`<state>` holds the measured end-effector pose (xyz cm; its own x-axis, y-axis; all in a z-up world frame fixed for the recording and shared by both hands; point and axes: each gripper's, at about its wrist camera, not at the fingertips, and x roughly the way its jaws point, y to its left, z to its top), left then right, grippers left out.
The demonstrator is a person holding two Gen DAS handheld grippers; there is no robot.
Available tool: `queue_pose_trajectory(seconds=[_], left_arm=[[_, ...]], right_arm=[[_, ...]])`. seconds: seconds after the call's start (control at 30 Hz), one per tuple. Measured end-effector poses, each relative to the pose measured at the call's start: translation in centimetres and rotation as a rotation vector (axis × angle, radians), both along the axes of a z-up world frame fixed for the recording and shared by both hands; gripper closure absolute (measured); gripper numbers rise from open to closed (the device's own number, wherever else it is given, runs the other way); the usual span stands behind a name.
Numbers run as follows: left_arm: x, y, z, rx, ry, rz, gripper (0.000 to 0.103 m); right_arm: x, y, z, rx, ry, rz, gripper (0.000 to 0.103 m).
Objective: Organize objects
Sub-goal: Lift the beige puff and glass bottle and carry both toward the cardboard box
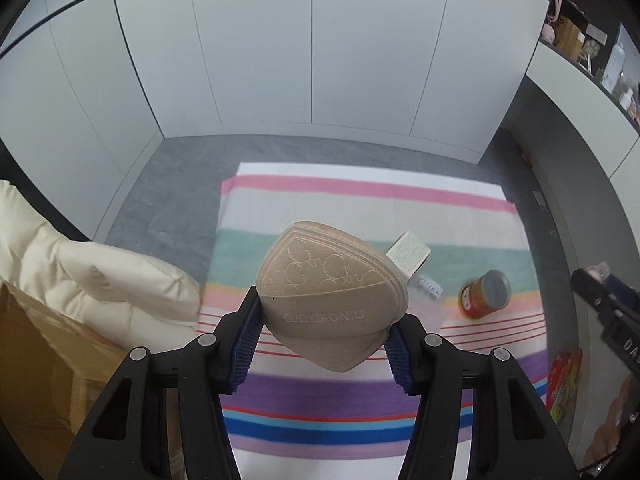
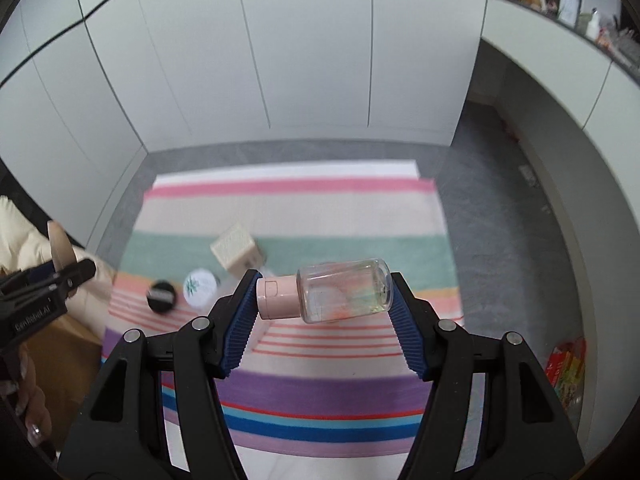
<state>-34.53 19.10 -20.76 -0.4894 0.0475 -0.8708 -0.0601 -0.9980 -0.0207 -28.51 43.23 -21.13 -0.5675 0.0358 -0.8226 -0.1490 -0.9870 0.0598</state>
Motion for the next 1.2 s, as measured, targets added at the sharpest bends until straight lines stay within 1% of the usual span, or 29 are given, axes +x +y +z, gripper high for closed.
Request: queue_pose_trajectory(seconds=[0.1,0.13,0.17,0.2,0.3,0.4,0.6,0.77,0.93,1.03,1.2], left_arm=[[0.3,0.0,2.9,0.027,0.01,0.011,0.046],[0.5,0.1,3.8,0.012,0.019,0.016,0.046],[0.8,0.3,4.9,-0.022,0.033,0.018,0.046],[1.0,0.5,5.8,-0.033,0.036,0.009,0.046],[1.8,0.2,8.3,0.0,0.038,-0.004,0.046],[2.6,-0.1,10.5,-0.005,0.058,0.0,0.046],[4.3,0.0,15.2,-0.015,0.103,-0.009,0.046],[5.5,-0.6,18.8,0.021,0.116,-0.003,0.046],[7.2,-0.6,21.5,0.004,0.155,-0.001,0.046],[7.9,-0.6,23.0,0.016,0.169,-0.007,0.046],[9.4,-0.1,25.1,0.018,0.194,-0.021,0.046]], right_arm=[[0.2,0.2,3.1,0.011,0.024,-0.016,0.038],[0.3,0.1,4.1,0.015,0.032,-0.018,0.038],[0.5,0.0,5.3,0.02,0.04,-0.018,0.038],[0.6,-0.1,5.9,0.022,0.044,-0.018,0.038],[1.4,-0.5,8.6,0.021,0.063,-0.007,0.038],[2.6,-0.5,11.0,0.015,0.088,-0.008,0.038],[4.1,-0.6,14.5,0.006,0.103,-0.028,0.038],[5.3,-0.9,17.3,0.001,0.118,-0.025,0.038],[6.4,-1.8,19.9,0.009,0.141,-0.004,0.038],[6.8,-2.1,21.4,-0.014,0.154,0.014,0.038],[8.2,-2.9,23.6,-0.001,0.183,0.027,0.038]])
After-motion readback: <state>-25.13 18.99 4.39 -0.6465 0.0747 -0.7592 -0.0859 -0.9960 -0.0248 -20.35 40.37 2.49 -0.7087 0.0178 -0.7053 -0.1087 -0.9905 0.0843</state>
